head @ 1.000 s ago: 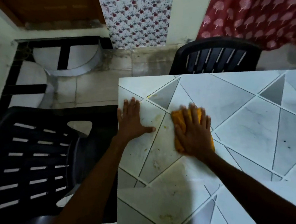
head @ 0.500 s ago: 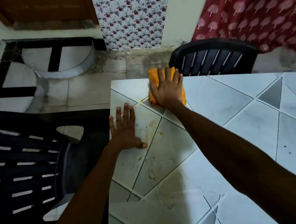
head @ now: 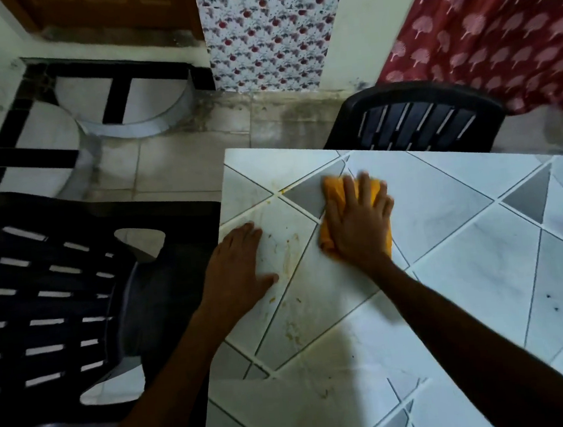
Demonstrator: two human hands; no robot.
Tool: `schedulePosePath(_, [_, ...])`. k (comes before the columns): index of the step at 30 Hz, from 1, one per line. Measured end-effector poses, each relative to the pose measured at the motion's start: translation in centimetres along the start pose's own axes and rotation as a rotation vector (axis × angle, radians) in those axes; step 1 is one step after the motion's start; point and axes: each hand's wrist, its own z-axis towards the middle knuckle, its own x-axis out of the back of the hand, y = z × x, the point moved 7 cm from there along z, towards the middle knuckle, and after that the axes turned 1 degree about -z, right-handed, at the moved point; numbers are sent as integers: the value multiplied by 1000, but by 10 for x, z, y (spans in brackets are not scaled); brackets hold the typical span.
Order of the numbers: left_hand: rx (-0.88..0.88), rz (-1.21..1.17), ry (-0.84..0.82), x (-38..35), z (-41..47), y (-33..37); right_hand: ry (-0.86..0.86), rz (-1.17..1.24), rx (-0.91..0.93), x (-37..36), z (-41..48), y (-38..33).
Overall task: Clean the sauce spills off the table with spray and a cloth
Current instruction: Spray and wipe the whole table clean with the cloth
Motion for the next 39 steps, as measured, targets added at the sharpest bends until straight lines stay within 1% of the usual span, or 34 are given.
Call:
schedulePosePath(2, [20,3,31,1,-7,-5,-17,18,-16,0,57,-38])
schedulePosePath(4, [51,35,44,1,-11,-6,-27,-18,51,-7,84,-84])
schedulePosePath(5, [70,46,43,-1,-13,-6,-35,-31,114,-13,82,-106])
schedulePosePath(7, [94,51,38,-3,-16,-6,-36,-49,320,-22,54,-134])
schedulePosePath(8, [100,45,35,-4,-18,-5,-47,-48,436,-26,33,-135])
schedulePosePath(10, [104,36,32,-4,-21,-7,-107,-70,621,-30,-11,-113])
schedulePosePath(12, [101,42,42,-2,-21,-8,-152,-107,718,-29,-35,-75])
schedulePosePath(13, [99,44,45,0,-20,-8,-158,-118,709,-27,-33,-56])
schedulePosePath(14, [98,42,41,1,-19,-7,-154,-131,658,-25,-22,-41])
schedulePosePath(16, [96,36,25,1,-19,-4,-100,-168,457,-22,19,-31])
schedulePosePath(18, [95,36,2,0,-24,-1,-22,-113,230,-13,60,-54])
schedulePosePath(19, [98,42,-2,0,-28,0,-10,-72,166,-10,76,-74])
schedulePosePath(20, [105,50,-5,-1,-32,0,-25,-53,164,-11,87,-100])
schedulePosePath(21, [118,50,-8,-1,-37,-1,-42,-60,225,-13,93,-126])
schedulePosePath(22, [137,49,-17,-3,-42,-4,-57,-68,322,-16,92,-152])
schedulePosePath(24, [185,58,-41,-8,-55,-12,-98,-62,557,-27,71,-187])
schedulePosePath(25, [202,55,-43,-9,-61,-15,-125,-69,667,-34,52,-193])
schedulePosePath(27, [209,27,-22,-9,-71,-18,-170,-91,848,-42,9,-183])
schedulePosePath(28, [204,15,-9,-10,-73,-19,-190,-110,911,-46,-10,-169])
schedulePosePath(30, [207,-8,-1,-9,-77,-18,-184,-143,960,-44,-35,-134])
schedulePosePath(31, [214,-26,7,-8,-78,-18,-170,-155,932,-41,-36,-115])
schedulePosePath(32, [215,-40,14,-9,-78,-18,-163,-154,864,-37,-28,-99])
schedulePosePath(34, [212,-46,35,-8,-79,-18,-157,-152,684,-27,4,-80])
schedulePosePath(37, [189,-28,46,-9,-80,-21,-99,-99,363,-14,65,-100])
schedulePosePath(38, [178,-22,46,-11,-81,-22,-86,-78,292,-14,79,-117])
schedulePosePath(39, [172,-22,44,-12,-82,-23,-77,-76,265,-16,87,-136])
